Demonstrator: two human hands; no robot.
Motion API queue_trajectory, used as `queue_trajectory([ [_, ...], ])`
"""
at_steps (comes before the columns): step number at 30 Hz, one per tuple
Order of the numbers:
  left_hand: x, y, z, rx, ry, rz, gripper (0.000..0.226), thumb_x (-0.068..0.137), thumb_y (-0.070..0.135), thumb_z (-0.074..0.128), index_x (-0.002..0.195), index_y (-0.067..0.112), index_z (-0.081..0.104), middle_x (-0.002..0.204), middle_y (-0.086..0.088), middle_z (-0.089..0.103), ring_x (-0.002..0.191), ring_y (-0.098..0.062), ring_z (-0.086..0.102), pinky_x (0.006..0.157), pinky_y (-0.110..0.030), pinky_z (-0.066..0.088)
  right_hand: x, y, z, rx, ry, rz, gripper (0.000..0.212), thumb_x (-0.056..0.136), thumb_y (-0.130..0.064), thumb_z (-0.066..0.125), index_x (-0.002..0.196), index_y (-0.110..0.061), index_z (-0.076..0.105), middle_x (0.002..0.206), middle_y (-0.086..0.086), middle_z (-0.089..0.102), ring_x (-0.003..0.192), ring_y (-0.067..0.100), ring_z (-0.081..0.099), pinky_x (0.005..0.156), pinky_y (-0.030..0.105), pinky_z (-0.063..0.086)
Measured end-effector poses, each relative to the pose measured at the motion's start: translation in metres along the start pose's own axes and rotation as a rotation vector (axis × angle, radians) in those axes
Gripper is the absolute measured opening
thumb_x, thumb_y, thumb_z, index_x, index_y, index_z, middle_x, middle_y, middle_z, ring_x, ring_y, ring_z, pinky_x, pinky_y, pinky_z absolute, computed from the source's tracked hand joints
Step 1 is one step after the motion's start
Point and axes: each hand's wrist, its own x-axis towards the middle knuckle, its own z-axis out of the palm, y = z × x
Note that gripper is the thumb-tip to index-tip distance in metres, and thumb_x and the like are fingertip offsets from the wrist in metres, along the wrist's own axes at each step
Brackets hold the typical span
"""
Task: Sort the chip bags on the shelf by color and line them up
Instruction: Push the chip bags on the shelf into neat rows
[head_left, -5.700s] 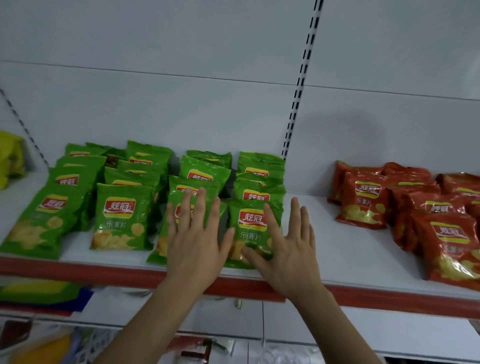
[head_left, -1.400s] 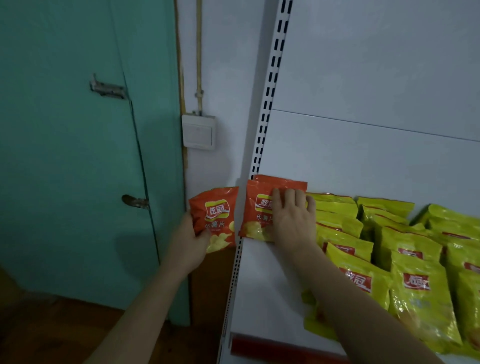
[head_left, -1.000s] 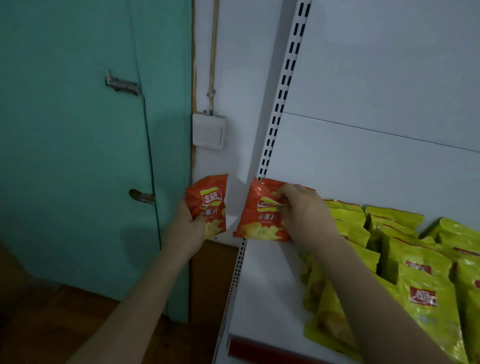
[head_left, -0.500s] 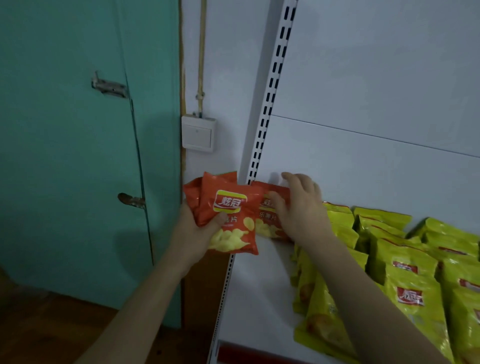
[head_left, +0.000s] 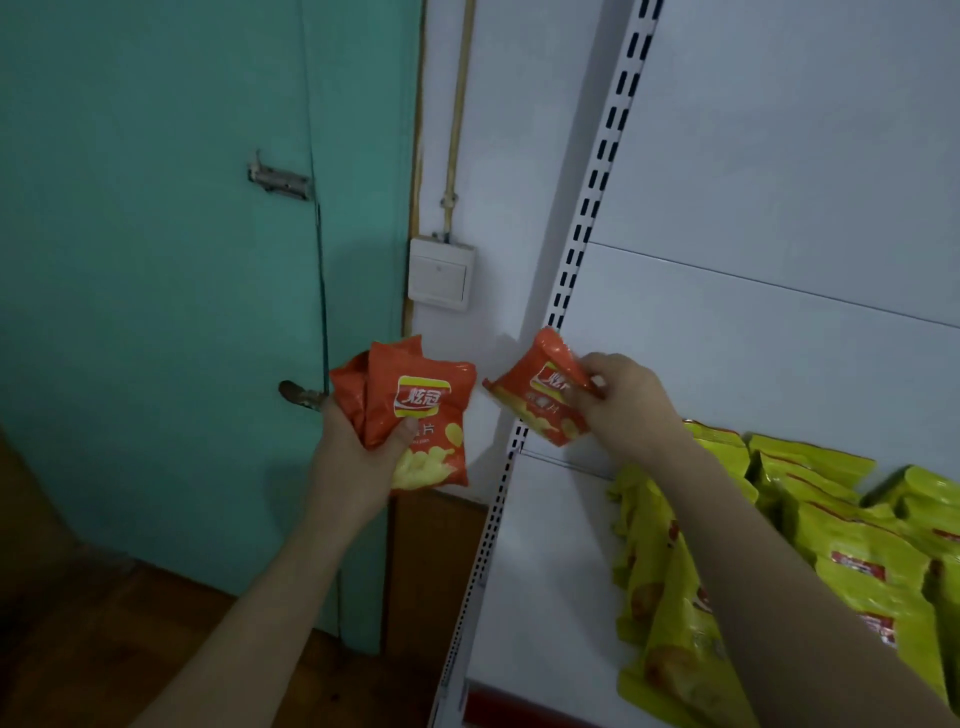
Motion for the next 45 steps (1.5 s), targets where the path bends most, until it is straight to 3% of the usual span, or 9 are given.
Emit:
queue_trajectory([
  [2, 0.006, 0.001, -0.007, 0.01, 0.022, 0.002, 0.08, 0.088, 0.04, 0.082, 0.15, 0.022, 0.036, 0.136, 0.002, 0.062, 0.12, -0.026, 0.064, 0.099, -0.042, 0.051, -0.008, -0.009, -0.022, 0.072, -0.043, -0.001, 0.005, 0.099, -0.024, 0.072, 0.104, -0.022, 0.071, 0.104, -0.003, 0.075, 0.097, 0.021, 0.07, 0.083, 0.034, 0.053],
  [7, 0.002, 0.026, -0.005, -0.004, -0.077, 0.067, 0.08, 0.086, 0.046, 0.081, 0.15, 0.024, 0.039, 0.131, 0.008, 0.062, 0.117, -0.02, 0.063, 0.1, -0.04, 0.048, -0.039, -0.04, -0.051, 0.269, -0.264, -0.03, 0.02, 0.091, -0.028, 0.084, 0.109, -0.027, 0.075, 0.104, -0.011, 0.079, 0.095, 0.006, 0.076, 0.09, 0.036, 0.061],
  [13, -0.04, 0.059, 0.031, -0.292, -0.452, -0.009, 0.104, 0.056, 0.093, 0.073, 0.144, 0.048, 0.04, 0.132, 0.02, 0.067, 0.115, -0.009, 0.07, 0.101, -0.044, 0.056, -0.078, -0.036, -0.042, 0.264, 0.068, 0.082, 0.044, 0.082, -0.028, 0.09, 0.118, -0.038, 0.068, 0.102, -0.019, 0.075, 0.089, -0.004, 0.07, 0.076, 0.016, 0.056],
  [17, -0.064, 0.065, 0.058, -0.403, -0.637, -0.064, 0.104, 0.058, 0.066, 0.094, 0.145, 0.046, 0.041, 0.128, 0.018, 0.071, 0.113, -0.011, 0.073, 0.095, -0.045, 0.061, -0.114, -0.016, -0.045, 0.261, 0.27, 0.199, 0.072, 0.075, -0.05, 0.089, 0.137, -0.046, 0.053, 0.123, -0.014, 0.063, 0.103, 0.009, 0.069, 0.083, 0.04, 0.063],
  [21, -0.097, 0.078, 0.086, -0.498, -0.643, -0.084, 0.086, 0.072, 0.033, 0.093, 0.143, 0.042, 0.046, 0.129, 0.01, 0.073, 0.112, -0.017, 0.074, 0.092, -0.05, 0.062, -0.168, -0.007, -0.051, 0.443, 0.553, 0.359, 0.091, 0.079, -0.054, 0.087, 0.152, -0.043, 0.035, 0.128, -0.024, 0.058, 0.104, 0.004, 0.07, 0.08, 0.039, 0.066],
  [25, -0.132, 0.1, 0.114, -0.505, -0.682, -0.03, 0.081, 0.075, 0.033, 0.091, 0.142, 0.043, 0.047, 0.128, 0.01, 0.073, 0.113, -0.018, 0.074, 0.096, -0.052, 0.06, -0.23, -0.005, -0.054, 0.526, 0.642, 0.268, 0.084, 0.091, -0.052, 0.074, 0.16, -0.041, 0.027, 0.135, -0.021, 0.06, 0.113, 0.004, 0.071, 0.085, 0.039, 0.064],
  [30, -0.206, 0.132, 0.157, -0.511, -0.798, 0.001, 0.072, 0.075, 0.029, 0.085, 0.138, 0.041, 0.052, 0.123, 0.01, 0.076, 0.111, -0.017, 0.075, 0.099, -0.053, 0.058, -0.299, 0.033, -0.089, 0.263, 0.674, 0.21, 0.064, 0.101, -0.046, 0.061, 0.16, -0.033, 0.039, 0.143, -0.011, 0.054, 0.123, -0.005, 0.056, 0.089, 0.008, 0.048],
  [40, -0.413, 0.193, 0.268, -0.498, -0.956, 0.086, 0.077, 0.07, 0.085, 0.073, 0.138, 0.055, 0.052, 0.128, 0.025, 0.07, 0.116, -0.003, 0.07, 0.101, -0.043, 0.057, -0.487, 0.131, -0.196, 0.208, 0.856, 0.403, 0.056, 0.102, -0.053, 0.057, 0.155, -0.042, 0.043, 0.143, -0.019, 0.053, 0.127, 0.004, 0.058, 0.093, 0.034, 0.059],
  [45, -0.49, 0.2, 0.322, -0.44, -1.114, 0.077, 0.057, 0.08, 0.069, 0.074, 0.133, 0.056, 0.056, 0.125, 0.024, 0.072, 0.115, -0.006, 0.071, 0.102, -0.046, 0.057, -0.568, 0.17, -0.235, 0.268, 0.982, 0.552, 0.047, 0.102, -0.043, 0.063, 0.147, -0.046, 0.05, 0.129, -0.012, 0.061, 0.111, 0.007, 0.065, 0.081, 0.028, 0.06],
])
